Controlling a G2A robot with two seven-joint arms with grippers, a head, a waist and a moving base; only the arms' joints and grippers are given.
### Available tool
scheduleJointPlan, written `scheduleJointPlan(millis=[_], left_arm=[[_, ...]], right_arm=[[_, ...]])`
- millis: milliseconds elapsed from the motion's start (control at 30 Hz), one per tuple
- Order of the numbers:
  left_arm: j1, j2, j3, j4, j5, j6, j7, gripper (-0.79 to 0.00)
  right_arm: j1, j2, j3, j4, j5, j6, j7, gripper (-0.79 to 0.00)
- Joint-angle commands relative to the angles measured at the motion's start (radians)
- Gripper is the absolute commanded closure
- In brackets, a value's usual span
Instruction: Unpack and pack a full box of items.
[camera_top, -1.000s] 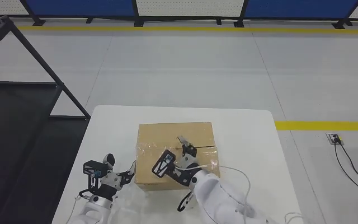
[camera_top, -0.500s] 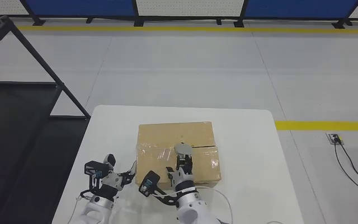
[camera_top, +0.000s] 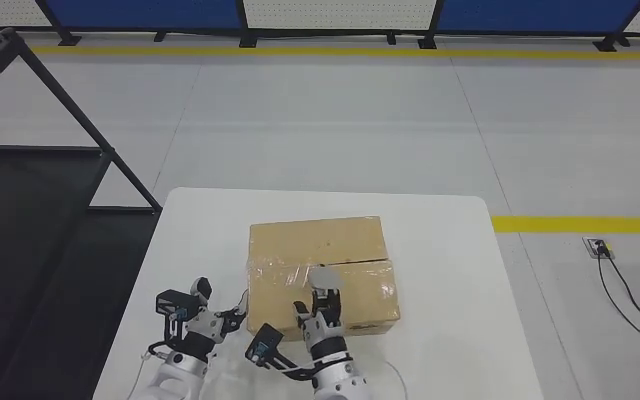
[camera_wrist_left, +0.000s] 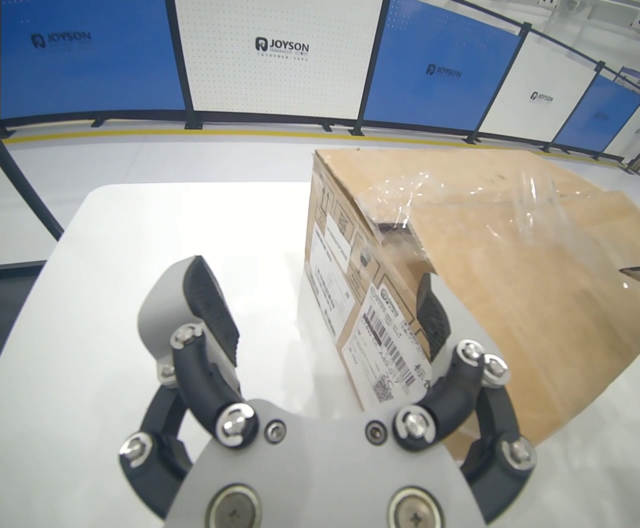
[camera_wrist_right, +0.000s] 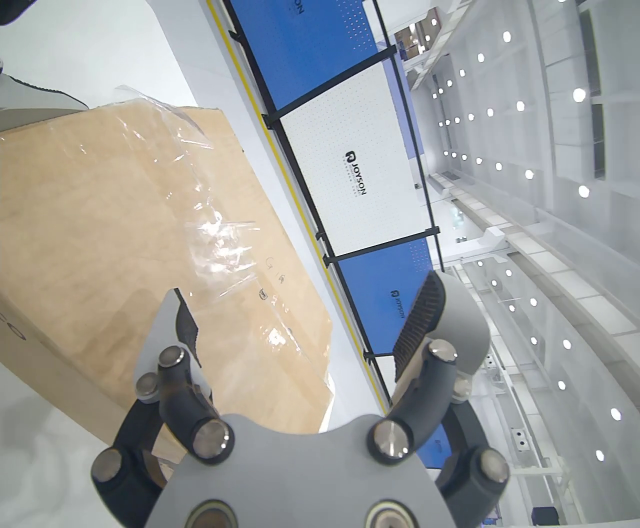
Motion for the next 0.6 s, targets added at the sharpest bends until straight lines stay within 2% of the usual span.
scheduleJointPlan(millis=[0, 133, 567], left_arm=[[0.0, 0.0, 0.003, 0.001, 0.0, 0.0, 0.001, -0.785], [-0.001, 0.001, 0.009, 0.001, -0.001, -0.001, 0.001, -0.785], [0.005, 0.004, 0.013, -0.004, -0.005, 0.005, 0.003, -0.785]], right_arm=[[-0.016, -0.01, -0.011, 0.017, -0.069, 0.019, 0.017, -0.785], [-0.031, -0.043, -0.029, 0.066, -0.166, 0.042, 0.072, -0.785], [-0.016, -0.163, -0.047, 0.24, -0.302, 0.104, 0.14, -0.785]])
